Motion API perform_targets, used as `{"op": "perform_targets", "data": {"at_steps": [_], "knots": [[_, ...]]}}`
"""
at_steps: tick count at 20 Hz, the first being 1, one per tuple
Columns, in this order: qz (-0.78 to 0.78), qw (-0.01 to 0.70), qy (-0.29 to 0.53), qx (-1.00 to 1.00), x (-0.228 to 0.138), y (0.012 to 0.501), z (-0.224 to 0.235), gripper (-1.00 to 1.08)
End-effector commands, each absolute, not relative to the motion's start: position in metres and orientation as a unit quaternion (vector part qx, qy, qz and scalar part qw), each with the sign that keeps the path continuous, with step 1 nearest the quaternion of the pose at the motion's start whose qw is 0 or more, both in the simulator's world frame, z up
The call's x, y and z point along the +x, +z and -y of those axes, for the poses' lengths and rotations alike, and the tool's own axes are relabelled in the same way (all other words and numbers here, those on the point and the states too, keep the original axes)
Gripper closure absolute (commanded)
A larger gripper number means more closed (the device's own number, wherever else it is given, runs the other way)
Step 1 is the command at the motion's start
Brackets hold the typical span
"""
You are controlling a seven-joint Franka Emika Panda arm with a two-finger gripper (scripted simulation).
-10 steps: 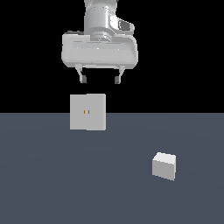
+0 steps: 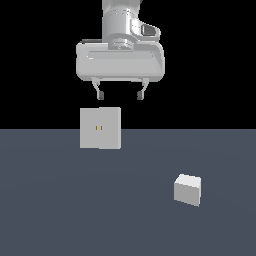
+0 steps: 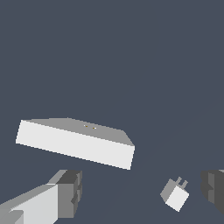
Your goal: Plug the charger into the wall socket.
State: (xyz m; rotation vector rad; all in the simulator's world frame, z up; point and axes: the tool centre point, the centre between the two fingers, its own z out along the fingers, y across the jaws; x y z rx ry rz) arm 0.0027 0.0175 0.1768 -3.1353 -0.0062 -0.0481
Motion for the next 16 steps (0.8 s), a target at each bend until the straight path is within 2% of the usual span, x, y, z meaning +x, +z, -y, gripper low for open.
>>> {"op": "perform_targets", "data": {"at_steps": [1, 16], "knots": [[-0.019, 0.002, -0.015, -1.000, -0.003, 0.168, -0.007, -0.92], [-0.227, -0.004, -0.014, -0.974, -0.085, 0.087, 0.074, -0.92]]}}
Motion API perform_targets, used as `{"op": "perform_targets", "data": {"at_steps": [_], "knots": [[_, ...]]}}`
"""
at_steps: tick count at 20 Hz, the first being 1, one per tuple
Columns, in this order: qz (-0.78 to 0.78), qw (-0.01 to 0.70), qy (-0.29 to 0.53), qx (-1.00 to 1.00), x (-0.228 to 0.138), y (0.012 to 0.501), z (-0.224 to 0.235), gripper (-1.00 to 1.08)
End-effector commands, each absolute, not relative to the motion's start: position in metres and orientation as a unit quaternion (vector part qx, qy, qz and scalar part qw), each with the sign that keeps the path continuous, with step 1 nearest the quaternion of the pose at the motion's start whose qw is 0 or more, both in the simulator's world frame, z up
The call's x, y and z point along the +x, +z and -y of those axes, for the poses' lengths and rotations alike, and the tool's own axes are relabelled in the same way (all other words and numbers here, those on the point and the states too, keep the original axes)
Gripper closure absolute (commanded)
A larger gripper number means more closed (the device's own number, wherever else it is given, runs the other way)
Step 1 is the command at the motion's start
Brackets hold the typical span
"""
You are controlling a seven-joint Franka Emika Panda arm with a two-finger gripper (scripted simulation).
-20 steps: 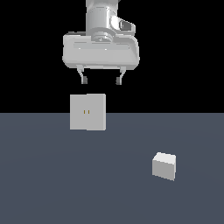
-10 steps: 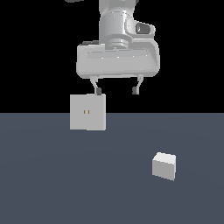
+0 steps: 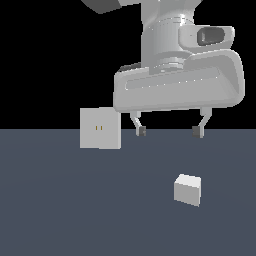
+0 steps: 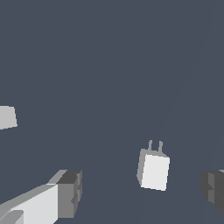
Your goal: Plug the charger into the wall socket.
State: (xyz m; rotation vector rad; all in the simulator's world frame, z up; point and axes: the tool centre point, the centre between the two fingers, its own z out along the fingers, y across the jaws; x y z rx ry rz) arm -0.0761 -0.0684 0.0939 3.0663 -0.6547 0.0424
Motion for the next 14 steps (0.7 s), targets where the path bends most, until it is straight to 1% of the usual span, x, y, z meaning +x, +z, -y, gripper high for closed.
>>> {"op": "perform_targets", "data": {"at_steps": [1, 7, 14], "knots": [[0.237, 0.004, 0.014, 0.971, -0.089, 0.083, 0.077, -0.92], [0.277, 0.005, 0.013, 0.961, -0.109, 0.066, 0.088, -0.92], [0.285, 0.004, 0.013, 0.959, -0.113, 0.062, 0.088, -0.92]]}}
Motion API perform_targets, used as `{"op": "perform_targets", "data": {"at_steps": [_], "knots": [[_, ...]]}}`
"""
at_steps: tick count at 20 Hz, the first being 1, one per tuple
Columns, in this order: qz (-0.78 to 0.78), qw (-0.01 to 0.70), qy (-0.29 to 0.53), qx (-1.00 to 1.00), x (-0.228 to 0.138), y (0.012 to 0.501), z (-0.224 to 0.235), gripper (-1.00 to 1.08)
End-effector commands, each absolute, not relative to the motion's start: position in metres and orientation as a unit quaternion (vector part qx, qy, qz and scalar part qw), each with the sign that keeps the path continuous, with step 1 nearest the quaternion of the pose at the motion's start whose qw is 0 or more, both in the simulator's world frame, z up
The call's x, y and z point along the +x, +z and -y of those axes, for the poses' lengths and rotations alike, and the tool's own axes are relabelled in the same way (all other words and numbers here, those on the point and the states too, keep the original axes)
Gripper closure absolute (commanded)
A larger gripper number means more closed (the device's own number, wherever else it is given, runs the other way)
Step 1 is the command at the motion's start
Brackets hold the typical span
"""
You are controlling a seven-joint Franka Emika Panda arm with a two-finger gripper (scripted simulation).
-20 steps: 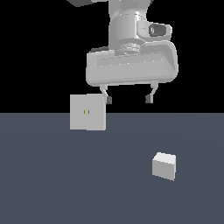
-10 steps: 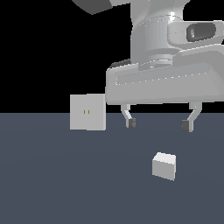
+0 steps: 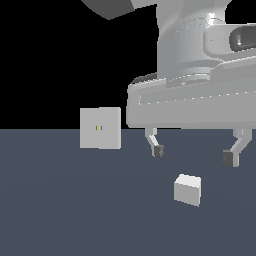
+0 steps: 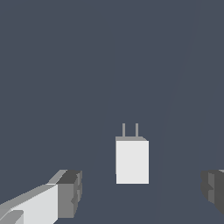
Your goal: Plug the charger into the wall socket.
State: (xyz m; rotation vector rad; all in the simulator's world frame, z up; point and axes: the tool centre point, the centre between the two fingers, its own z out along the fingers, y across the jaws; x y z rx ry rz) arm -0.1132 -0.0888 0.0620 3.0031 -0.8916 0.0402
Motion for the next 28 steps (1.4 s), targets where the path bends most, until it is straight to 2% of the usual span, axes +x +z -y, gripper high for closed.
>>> {"op": "perform_targets", "data": {"at_steps": [1, 20, 21, 28], "knots": [[0.285, 0.004, 0.013, 0.959, -0.113, 0.062, 0.089, -0.92], [0.285, 0.004, 0.013, 0.958, -0.114, 0.012, 0.088, -0.92], [0.285, 0.004, 0.013, 0.958, -0.114, 0.012, 0.088, 1.08], [0.285, 0.004, 0.013, 0.958, -0.114, 0.012, 0.088, 1.08]]}}
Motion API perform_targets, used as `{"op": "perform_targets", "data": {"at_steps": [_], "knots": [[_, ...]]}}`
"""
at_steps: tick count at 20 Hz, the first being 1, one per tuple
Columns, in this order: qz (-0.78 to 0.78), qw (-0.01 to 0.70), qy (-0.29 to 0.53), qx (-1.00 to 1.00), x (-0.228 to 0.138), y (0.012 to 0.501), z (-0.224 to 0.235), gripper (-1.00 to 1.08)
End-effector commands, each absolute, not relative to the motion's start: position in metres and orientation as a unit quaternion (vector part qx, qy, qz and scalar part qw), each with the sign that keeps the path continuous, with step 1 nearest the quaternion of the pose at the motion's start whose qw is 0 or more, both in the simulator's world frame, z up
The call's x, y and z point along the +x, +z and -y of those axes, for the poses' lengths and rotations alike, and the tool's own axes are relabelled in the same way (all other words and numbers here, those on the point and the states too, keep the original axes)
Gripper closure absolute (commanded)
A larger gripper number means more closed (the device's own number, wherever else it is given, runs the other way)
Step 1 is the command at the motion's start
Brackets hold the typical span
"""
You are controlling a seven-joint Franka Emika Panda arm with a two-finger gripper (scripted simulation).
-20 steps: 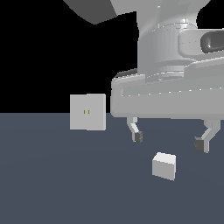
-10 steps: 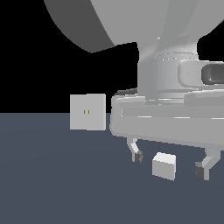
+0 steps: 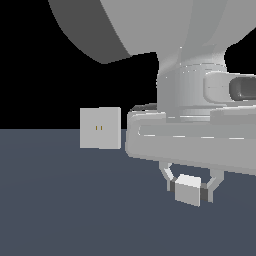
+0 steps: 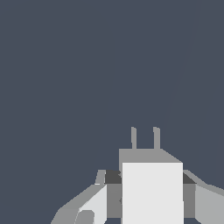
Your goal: Plug the charger into the wall socket.
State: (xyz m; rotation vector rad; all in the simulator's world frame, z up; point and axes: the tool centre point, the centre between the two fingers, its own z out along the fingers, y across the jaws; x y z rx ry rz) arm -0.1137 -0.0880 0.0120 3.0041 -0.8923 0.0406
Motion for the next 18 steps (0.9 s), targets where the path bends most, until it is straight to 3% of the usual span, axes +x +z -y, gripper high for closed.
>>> {"op": "perform_targets", "data": {"at_steps": [1, 10, 18], "knots": [[0.285, 0.004, 0.013, 0.958, -0.114, 0.012, 0.088, 1.08], [0.267, 0.004, 0.013, 0.964, -0.105, 0.021, 0.071, 1.08], [0.196, 0.004, 0.014, 0.980, -0.077, 0.058, 0.001, 1.08]]}}
